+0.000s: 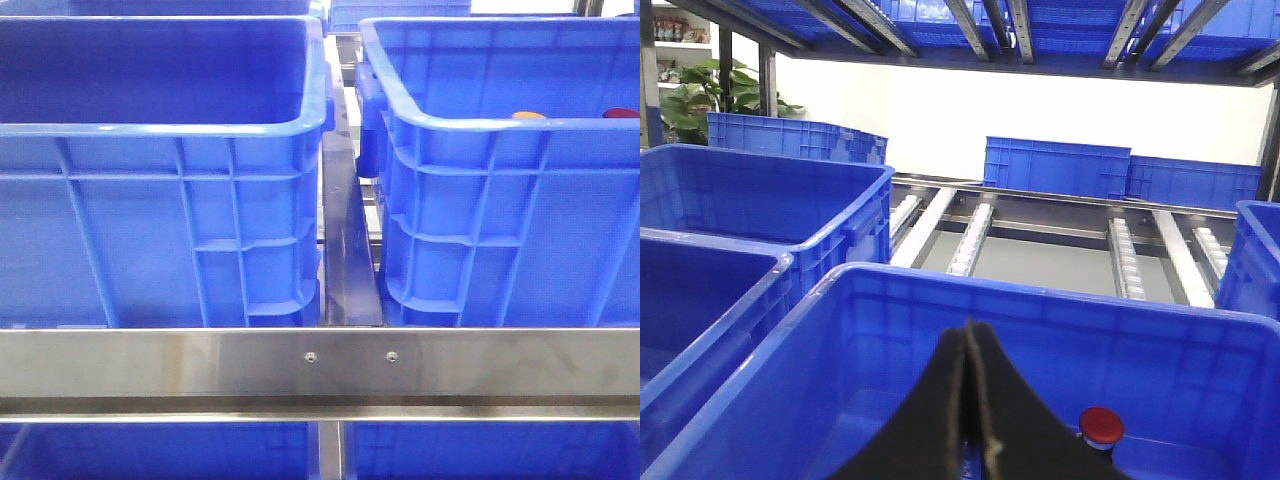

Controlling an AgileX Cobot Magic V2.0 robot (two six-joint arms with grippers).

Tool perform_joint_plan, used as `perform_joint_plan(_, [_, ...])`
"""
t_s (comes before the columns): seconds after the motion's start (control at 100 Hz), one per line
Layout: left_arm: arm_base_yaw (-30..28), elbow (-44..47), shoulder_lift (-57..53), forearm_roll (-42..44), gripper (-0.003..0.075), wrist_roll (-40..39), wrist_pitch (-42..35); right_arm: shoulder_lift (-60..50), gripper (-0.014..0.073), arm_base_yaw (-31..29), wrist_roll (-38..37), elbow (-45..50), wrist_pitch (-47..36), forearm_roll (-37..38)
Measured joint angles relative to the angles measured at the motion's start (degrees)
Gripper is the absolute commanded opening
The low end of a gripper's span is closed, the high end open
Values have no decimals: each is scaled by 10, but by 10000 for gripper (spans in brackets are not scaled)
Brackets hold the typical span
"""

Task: Pick red and yellow buttons and place in box

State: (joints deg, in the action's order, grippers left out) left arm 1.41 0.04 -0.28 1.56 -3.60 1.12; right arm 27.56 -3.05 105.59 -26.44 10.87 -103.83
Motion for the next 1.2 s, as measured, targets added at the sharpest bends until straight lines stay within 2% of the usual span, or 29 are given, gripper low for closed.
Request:
perform_joint_plan(0.26, [0,0,0,0,-19,0,0,0,-116,0,-2,0,-10,0])
perform_joint_plan(0.37, [0,0,0,0,-19,0,0,0,-116,0,-55,0,-11,38])
perform_joint_plan(0.49, [0,0,0,0,-19,0,0,0,-116,0,-182,0,-8,164])
perform_joint_plan(0.75, [0,0,0,0,-19,0,0,0,-116,0,-559,0,2,559])
perform_joint_plan(0.96, [0,0,0,0,-19,0,0,-8,-116,9,-860,0,-4,850])
perform_joint_plan(1.08, [0,0,0,0,-19,0,0,-26,-116,14,-996,6,-31,969])
perform_joint_plan(1.2, [0,0,0,0,-19,0,0,-58,-116,14,-1053,33,-66,1018])
